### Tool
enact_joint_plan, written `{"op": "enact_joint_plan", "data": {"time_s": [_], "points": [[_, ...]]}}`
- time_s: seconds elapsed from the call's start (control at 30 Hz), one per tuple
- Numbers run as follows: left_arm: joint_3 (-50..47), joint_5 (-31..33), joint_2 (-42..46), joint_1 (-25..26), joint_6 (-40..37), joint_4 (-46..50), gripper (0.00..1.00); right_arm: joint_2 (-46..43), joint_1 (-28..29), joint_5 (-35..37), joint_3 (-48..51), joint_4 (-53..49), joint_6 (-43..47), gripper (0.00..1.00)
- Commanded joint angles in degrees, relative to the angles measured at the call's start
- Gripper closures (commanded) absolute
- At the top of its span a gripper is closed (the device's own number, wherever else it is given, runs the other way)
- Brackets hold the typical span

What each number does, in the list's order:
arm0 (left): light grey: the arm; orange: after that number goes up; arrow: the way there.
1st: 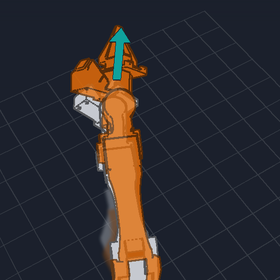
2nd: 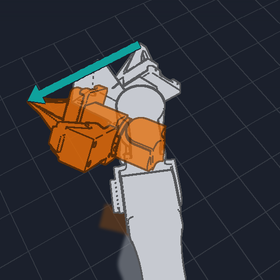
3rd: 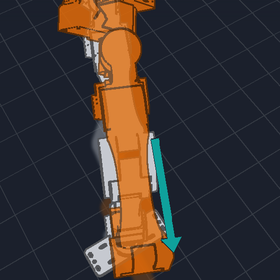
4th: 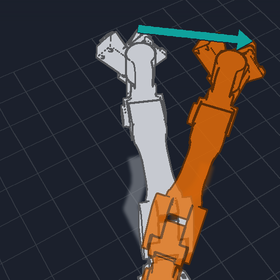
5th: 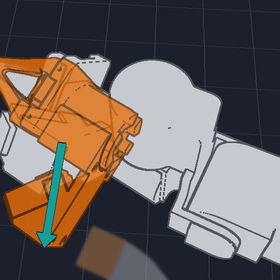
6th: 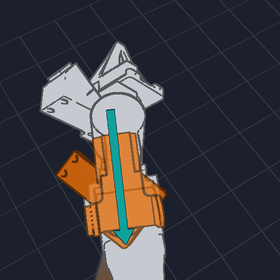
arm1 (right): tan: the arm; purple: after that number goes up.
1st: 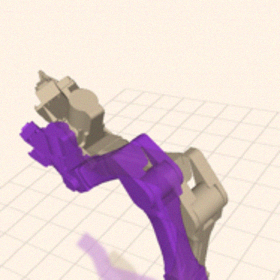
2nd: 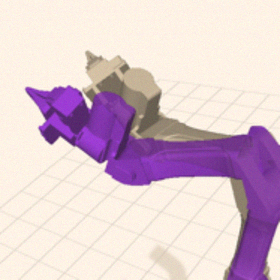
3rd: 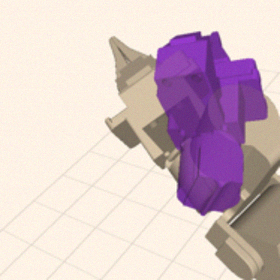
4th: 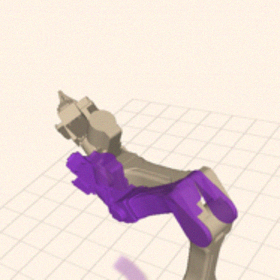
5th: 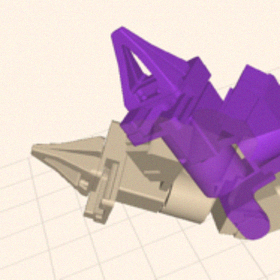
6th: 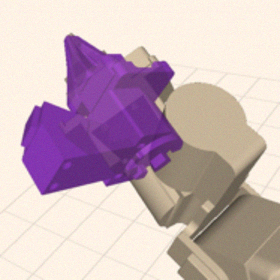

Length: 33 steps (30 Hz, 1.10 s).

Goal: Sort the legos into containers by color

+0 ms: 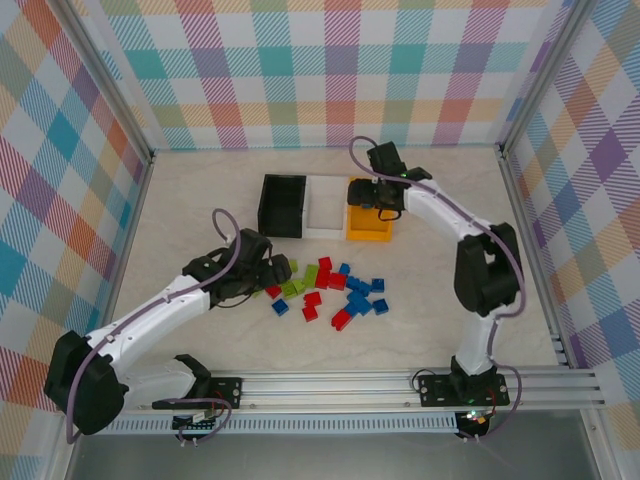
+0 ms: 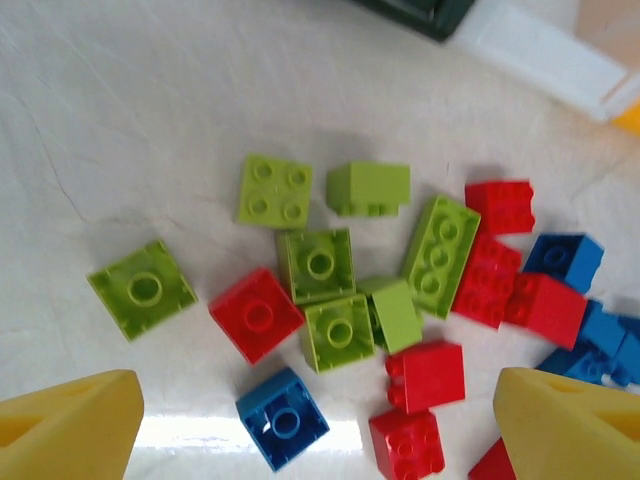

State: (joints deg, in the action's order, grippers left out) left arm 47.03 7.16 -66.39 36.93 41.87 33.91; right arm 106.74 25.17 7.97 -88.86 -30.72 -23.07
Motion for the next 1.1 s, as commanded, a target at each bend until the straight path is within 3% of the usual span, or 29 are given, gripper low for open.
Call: {"op": "enact_joint_plan", "data": {"time_s": [0.0,0.23,0.5,1.07], "points": [[-0.9,1.4,-2.0,3.7,2.0,4.6,0.12,-6.2,1.3,-1.6,6.6,3.8,-0.5,0.16],[-2.3,3.4,-5.8,10.8,3.3,8.8,0.11,-11.4,1.6,-3.0,16.6,7.7,-2.3,0.15],[-4.2,1.1,-11.0,11.4,1.3,6.0,0.22,-12.6,1.6,-2.6,18.5,8.7,-2.4,0.15],[3.0,9.1,-24.1,11.3,-6.2,2.4,0.31,-15.2,1.5,-0.9,19.7,8.3,-1.9,0.16]]}}
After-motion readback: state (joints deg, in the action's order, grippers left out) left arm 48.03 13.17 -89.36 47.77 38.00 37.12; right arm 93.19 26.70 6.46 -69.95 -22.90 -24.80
